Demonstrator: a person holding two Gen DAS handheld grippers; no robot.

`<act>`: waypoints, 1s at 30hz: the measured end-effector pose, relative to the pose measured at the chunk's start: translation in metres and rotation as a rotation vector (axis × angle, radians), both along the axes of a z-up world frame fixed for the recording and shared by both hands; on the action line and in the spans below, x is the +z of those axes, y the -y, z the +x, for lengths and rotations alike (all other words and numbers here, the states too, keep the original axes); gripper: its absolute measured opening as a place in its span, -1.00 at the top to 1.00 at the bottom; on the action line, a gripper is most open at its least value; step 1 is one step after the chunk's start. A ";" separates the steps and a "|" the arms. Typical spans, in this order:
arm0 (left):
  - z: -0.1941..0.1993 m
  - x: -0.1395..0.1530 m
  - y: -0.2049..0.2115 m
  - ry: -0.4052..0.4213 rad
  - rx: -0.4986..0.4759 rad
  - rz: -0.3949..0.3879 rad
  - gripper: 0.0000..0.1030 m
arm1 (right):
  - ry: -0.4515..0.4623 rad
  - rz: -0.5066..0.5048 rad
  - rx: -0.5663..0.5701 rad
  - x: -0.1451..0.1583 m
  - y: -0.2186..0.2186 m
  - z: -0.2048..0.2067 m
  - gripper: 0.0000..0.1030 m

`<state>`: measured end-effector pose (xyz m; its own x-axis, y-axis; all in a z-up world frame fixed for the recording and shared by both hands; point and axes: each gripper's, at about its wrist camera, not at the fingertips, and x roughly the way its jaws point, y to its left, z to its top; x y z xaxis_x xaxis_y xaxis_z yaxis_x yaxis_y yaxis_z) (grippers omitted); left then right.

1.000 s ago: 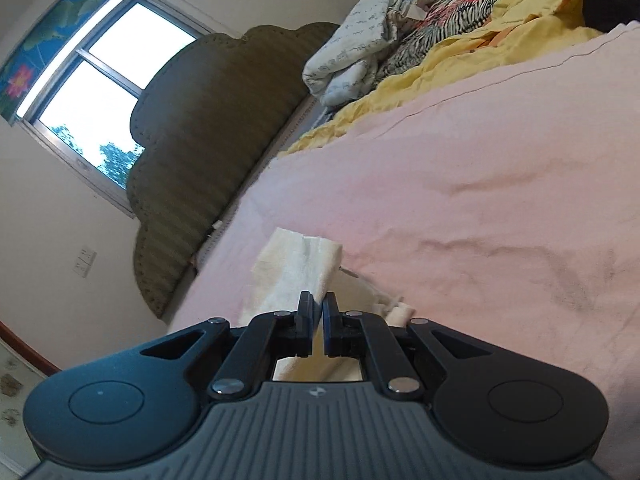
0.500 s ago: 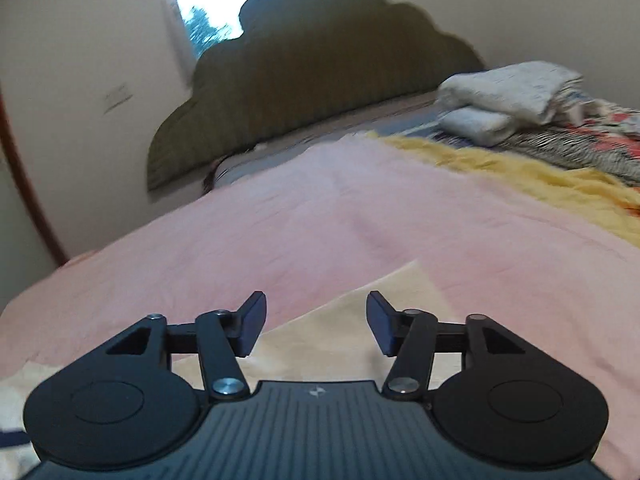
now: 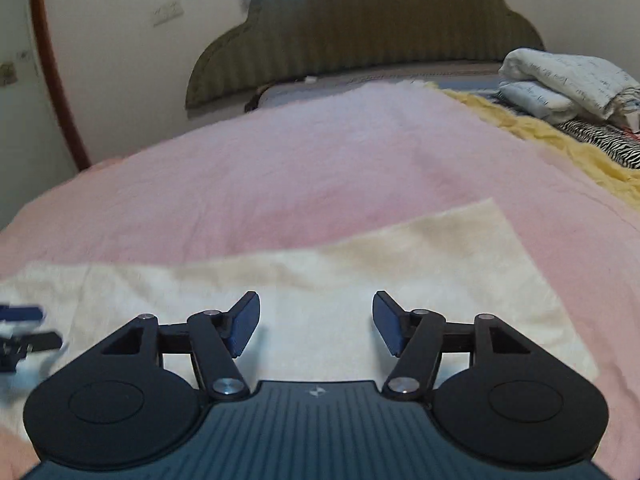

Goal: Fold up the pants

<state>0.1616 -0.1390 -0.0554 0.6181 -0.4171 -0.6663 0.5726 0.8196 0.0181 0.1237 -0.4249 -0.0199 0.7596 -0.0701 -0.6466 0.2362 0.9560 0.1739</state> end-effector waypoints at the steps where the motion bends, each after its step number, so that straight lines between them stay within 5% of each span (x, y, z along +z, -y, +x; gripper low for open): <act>1: -0.008 -0.003 0.008 0.020 -0.031 0.026 -0.53 | -0.046 -0.026 -0.001 -0.008 -0.003 -0.002 -0.19; 5: -0.044 -0.007 0.023 0.134 -0.161 0.102 -0.54 | -0.023 -0.104 -0.189 -0.009 0.001 -0.036 -0.20; 7: -0.056 -0.010 0.027 0.177 -0.188 0.114 -0.55 | 0.081 -0.078 -0.308 0.004 0.005 -0.066 -0.21; 10: -0.064 -0.017 0.029 0.198 -0.191 0.098 -0.62 | 0.205 0.159 -0.441 0.007 0.029 -0.107 -0.28; 14: -0.060 -0.023 0.027 0.183 -0.147 0.055 -0.78 | 0.230 0.540 -0.555 -0.017 0.064 -0.146 -0.32; 17: -0.051 -0.024 0.019 0.124 -0.110 0.002 -0.89 | 0.240 0.663 -0.534 -0.035 0.070 -0.150 -0.31; 22: -0.044 -0.025 0.011 0.076 -0.092 -0.046 -0.94 | 0.250 0.640 -0.489 -0.040 0.071 -0.125 -0.29; 27: -0.045 -0.025 0.013 0.078 -0.088 -0.043 -0.97 | 0.366 0.617 -0.582 -0.047 0.080 -0.115 -0.29; 30: -0.044 -0.024 0.013 0.075 -0.089 -0.047 -0.97 | 0.358 0.549 -0.584 -0.047 0.080 -0.104 -0.25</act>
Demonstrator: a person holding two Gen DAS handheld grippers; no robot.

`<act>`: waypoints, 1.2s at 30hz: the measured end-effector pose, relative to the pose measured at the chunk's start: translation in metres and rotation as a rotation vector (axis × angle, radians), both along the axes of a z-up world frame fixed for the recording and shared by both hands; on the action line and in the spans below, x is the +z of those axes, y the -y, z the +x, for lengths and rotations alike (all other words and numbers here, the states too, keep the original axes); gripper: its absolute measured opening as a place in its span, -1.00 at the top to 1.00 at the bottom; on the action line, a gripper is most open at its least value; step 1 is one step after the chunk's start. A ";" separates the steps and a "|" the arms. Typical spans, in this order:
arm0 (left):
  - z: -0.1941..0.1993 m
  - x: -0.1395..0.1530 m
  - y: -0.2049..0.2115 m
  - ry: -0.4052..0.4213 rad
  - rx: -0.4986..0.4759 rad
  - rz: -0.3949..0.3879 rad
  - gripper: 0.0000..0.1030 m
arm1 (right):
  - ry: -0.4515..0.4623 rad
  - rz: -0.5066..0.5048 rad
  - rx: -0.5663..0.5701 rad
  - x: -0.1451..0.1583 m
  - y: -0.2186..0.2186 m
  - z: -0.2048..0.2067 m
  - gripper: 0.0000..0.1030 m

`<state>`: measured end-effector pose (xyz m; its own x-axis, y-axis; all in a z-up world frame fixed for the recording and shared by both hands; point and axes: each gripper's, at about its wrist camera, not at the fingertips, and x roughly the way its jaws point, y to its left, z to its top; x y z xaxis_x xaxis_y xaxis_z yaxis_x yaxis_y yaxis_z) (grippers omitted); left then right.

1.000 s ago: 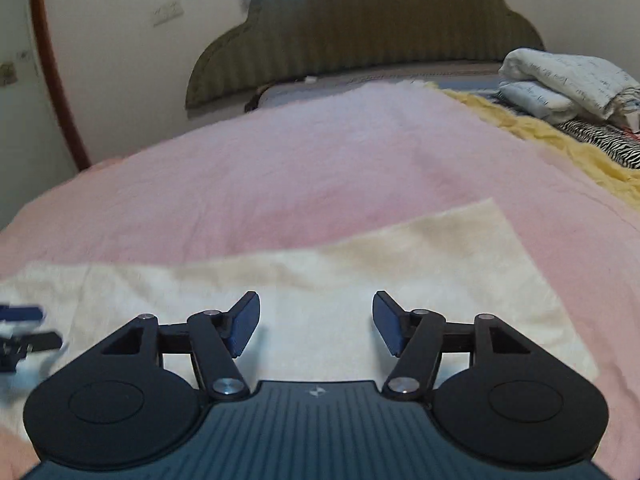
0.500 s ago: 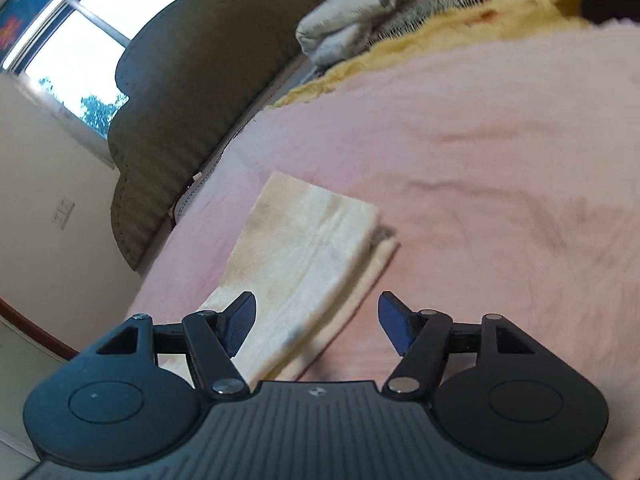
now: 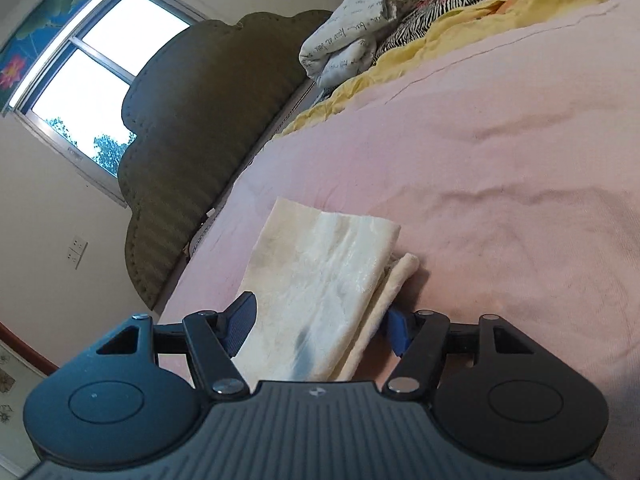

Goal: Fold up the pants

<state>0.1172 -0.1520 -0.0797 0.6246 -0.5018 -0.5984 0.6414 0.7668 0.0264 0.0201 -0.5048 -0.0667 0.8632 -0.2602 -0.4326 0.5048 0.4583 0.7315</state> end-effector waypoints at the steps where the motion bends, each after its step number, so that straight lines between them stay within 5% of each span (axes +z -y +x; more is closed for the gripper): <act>1: 0.001 0.001 0.000 -0.003 0.000 -0.002 -0.95 | -0.014 -0.019 0.000 0.000 0.000 0.003 0.00; 2: 0.002 0.002 0.000 -0.007 -0.001 -0.008 -0.90 | -0.029 -0.023 -0.008 -0.001 0.001 0.004 0.41; 3: 0.004 0.004 -0.001 -0.019 -0.001 -0.023 -0.89 | -0.028 -0.006 -0.021 -0.004 0.003 0.002 0.57; 5: 0.011 0.010 -0.006 -0.089 -0.005 -0.115 -0.90 | 0.021 0.043 -0.045 -0.009 0.009 -0.005 0.65; 7: 0.025 0.016 -0.015 -0.236 -0.016 -0.273 -0.92 | 0.024 -0.018 -0.027 0.000 0.003 -0.002 0.68; 12: 0.068 0.014 -0.039 -0.634 -0.026 -0.753 -0.94 | -0.024 -0.427 0.168 0.056 -0.054 0.025 0.72; 15: 0.079 0.016 -0.043 -0.700 -0.019 -0.912 -0.99 | -0.060 -0.729 0.348 0.082 -0.115 0.049 0.72; 18: 0.088 0.017 -0.039 -0.758 -0.034 -0.988 -1.00 | -0.071 -0.881 0.495 0.084 -0.166 0.062 0.72; 24: 0.105 0.000 -0.034 -0.826 0.078 -0.991 -0.95 | -0.068 -1.058 0.752 0.065 -0.245 0.063 0.72; 27: 0.112 -0.012 -0.042 -0.869 0.124 -0.988 -0.38 | -0.058 -1.089 0.814 0.059 -0.264 0.058 0.72; 29: 0.112 -0.013 -0.047 -0.851 0.142 -0.961 0.25 | -0.041 -1.063 0.823 0.060 -0.266 0.058 0.72; 31: 0.107 0.000 -0.056 -0.722 0.177 -0.855 0.54 | -0.043 -1.063 0.822 0.061 -0.267 0.059 0.72; 36: 0.072 0.040 -0.073 -0.304 0.208 -0.558 0.58 | -0.001 -1.009 0.884 0.064 -0.282 0.065 0.72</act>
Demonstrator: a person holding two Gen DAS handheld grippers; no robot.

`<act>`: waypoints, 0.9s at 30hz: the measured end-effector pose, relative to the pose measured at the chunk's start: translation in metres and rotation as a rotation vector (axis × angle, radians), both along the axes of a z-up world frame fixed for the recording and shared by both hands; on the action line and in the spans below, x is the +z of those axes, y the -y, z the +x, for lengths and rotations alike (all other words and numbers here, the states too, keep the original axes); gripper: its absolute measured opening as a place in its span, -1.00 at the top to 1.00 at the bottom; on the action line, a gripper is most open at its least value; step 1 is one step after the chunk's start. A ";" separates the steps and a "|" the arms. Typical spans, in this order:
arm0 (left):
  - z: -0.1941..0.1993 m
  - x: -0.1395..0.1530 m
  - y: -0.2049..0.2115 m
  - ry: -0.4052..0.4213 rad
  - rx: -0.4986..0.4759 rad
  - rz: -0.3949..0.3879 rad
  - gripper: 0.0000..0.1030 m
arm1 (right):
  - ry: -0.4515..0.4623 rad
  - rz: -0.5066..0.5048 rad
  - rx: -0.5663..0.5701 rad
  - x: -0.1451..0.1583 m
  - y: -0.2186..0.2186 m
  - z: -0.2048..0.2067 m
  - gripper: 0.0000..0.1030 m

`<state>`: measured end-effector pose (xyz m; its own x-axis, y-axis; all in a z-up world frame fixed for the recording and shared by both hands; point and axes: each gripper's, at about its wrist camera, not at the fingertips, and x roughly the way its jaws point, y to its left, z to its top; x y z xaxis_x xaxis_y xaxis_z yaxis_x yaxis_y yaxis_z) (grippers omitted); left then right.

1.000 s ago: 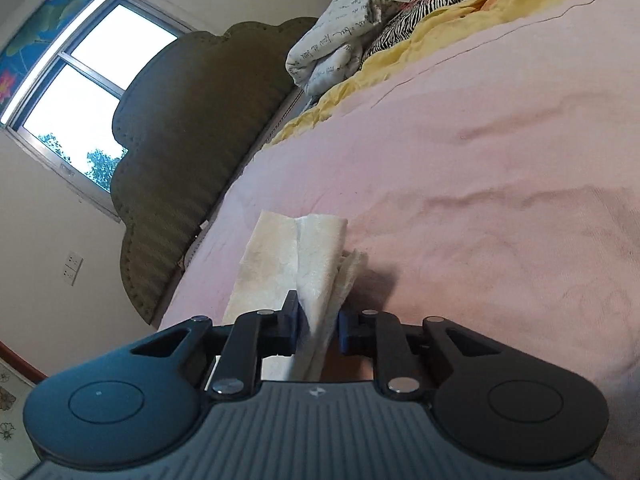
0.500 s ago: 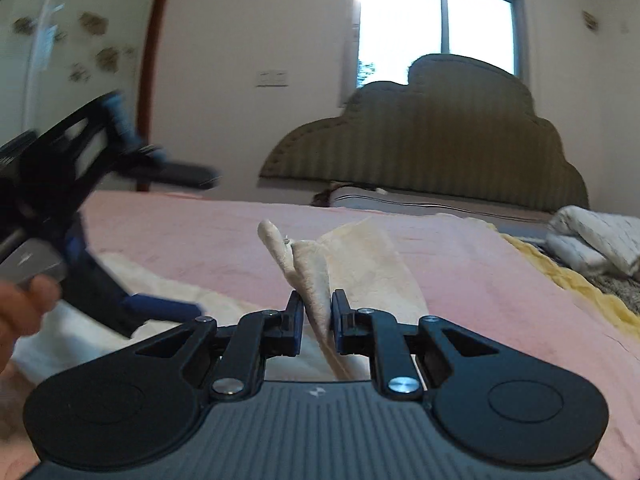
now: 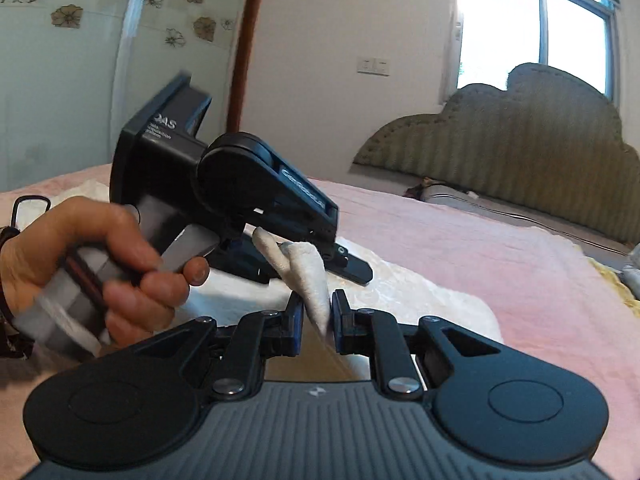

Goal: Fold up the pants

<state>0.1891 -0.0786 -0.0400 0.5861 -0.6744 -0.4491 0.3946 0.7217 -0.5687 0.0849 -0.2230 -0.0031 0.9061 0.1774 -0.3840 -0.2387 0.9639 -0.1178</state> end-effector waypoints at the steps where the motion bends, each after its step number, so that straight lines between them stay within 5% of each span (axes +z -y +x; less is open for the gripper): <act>1: -0.004 0.002 -0.006 0.013 0.019 0.033 0.59 | -0.001 0.002 0.022 0.000 -0.005 0.002 0.72; 9: -0.014 -0.013 -0.039 0.056 0.141 0.297 0.59 | -0.084 0.019 0.183 -0.016 -0.051 0.027 0.71; 12: -0.016 -0.020 -0.037 0.065 0.135 0.324 0.57 | -0.195 -0.044 0.215 -0.027 -0.067 0.037 0.56; 14: -0.018 -0.018 -0.032 0.085 0.131 0.344 0.55 | -0.189 -0.099 0.267 -0.023 -0.068 0.026 0.50; 16: -0.017 -0.019 -0.028 0.085 0.135 0.341 0.55 | -0.177 -0.047 0.296 -0.010 -0.053 0.017 0.50; 21: -0.018 -0.020 -0.025 0.086 0.147 0.344 0.54 | -0.155 0.161 0.003 0.002 0.022 0.025 0.36; 22: -0.019 -0.020 -0.025 0.087 0.143 0.351 0.51 | -0.196 0.171 -0.085 -0.004 0.033 0.031 0.20; 24: -0.020 -0.016 -0.028 0.067 0.150 0.355 0.36 | -0.336 0.168 -0.168 -0.026 0.048 0.047 0.18; 27: -0.023 -0.005 -0.042 0.081 0.242 0.365 -0.02 | -0.288 0.101 -0.176 -0.029 0.036 0.037 0.15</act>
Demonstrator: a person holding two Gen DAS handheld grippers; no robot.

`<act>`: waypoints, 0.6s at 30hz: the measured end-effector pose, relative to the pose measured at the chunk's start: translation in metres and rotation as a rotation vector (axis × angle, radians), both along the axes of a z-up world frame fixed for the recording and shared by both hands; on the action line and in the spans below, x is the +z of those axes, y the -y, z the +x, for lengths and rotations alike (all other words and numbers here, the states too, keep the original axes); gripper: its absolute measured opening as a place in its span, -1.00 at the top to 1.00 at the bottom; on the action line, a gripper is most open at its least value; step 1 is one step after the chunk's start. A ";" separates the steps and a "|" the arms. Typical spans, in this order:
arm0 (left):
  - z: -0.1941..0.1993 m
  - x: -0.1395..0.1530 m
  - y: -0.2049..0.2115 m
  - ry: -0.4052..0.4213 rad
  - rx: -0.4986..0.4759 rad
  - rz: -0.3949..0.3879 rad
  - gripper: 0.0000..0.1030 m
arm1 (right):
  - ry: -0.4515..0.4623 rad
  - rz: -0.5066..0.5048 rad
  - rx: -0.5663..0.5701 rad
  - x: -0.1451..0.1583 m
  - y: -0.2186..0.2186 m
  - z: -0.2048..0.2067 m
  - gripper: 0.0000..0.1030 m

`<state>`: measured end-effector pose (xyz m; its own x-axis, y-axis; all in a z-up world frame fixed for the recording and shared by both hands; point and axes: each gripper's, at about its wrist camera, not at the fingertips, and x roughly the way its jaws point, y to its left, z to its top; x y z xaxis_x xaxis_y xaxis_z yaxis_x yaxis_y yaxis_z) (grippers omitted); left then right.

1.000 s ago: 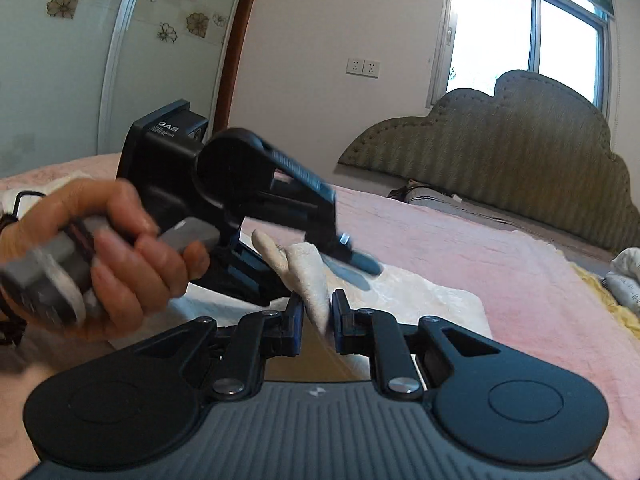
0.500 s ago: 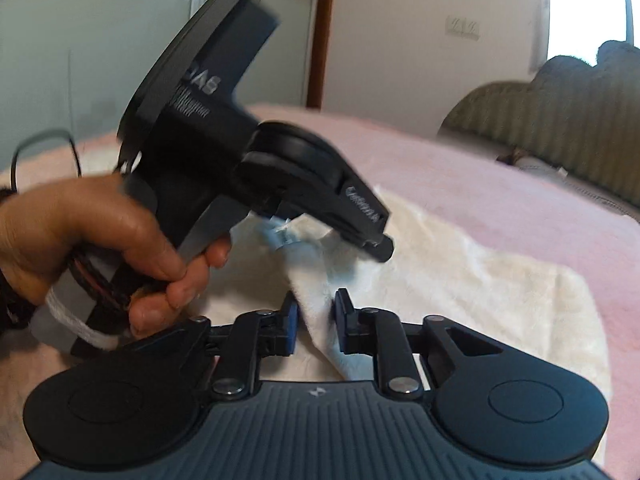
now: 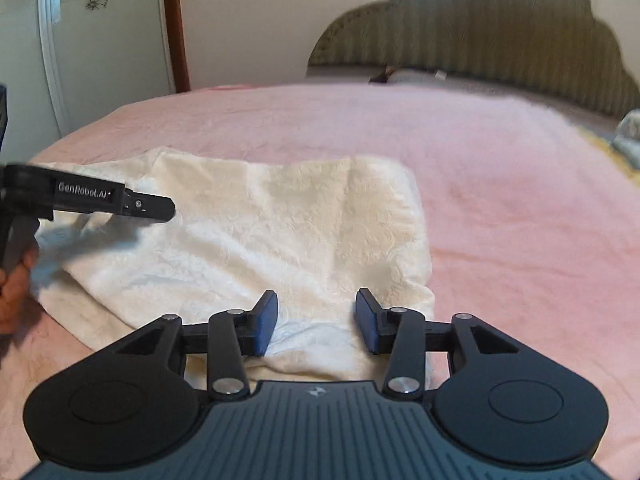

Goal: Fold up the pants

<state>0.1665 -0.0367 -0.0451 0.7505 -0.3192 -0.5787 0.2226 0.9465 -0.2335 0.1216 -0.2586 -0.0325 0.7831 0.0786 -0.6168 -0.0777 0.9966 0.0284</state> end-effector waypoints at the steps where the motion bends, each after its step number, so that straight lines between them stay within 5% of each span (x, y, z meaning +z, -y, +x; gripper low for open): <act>1: -0.001 0.005 -0.004 0.027 0.037 0.014 -0.01 | 0.037 -0.025 0.029 0.004 -0.008 -0.004 0.15; 5: 0.010 0.017 -0.001 0.069 0.061 0.139 -0.12 | 0.176 -0.078 0.239 0.017 -0.055 -0.025 0.17; 7: 0.021 0.011 0.010 0.031 0.015 0.257 -0.32 | 0.197 -0.109 0.349 0.020 -0.082 -0.025 0.17; 9: 0.025 0.002 0.014 0.012 0.023 0.327 -0.31 | 0.192 -0.177 0.430 0.013 -0.105 -0.029 0.19; 14: 0.010 0.011 -0.006 0.044 0.082 0.224 -0.34 | 0.163 -0.356 0.473 -0.008 -0.130 -0.033 0.20; 18: 0.001 0.026 -0.031 0.039 0.144 0.120 -0.42 | 0.182 -0.277 0.405 0.001 -0.116 -0.020 0.22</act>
<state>0.1677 -0.0059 -0.0192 0.8062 -0.1371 -0.5755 0.0894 0.9898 -0.1105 0.1013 -0.1422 -0.0312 0.8203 0.2507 -0.5140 -0.4377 0.8537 -0.2821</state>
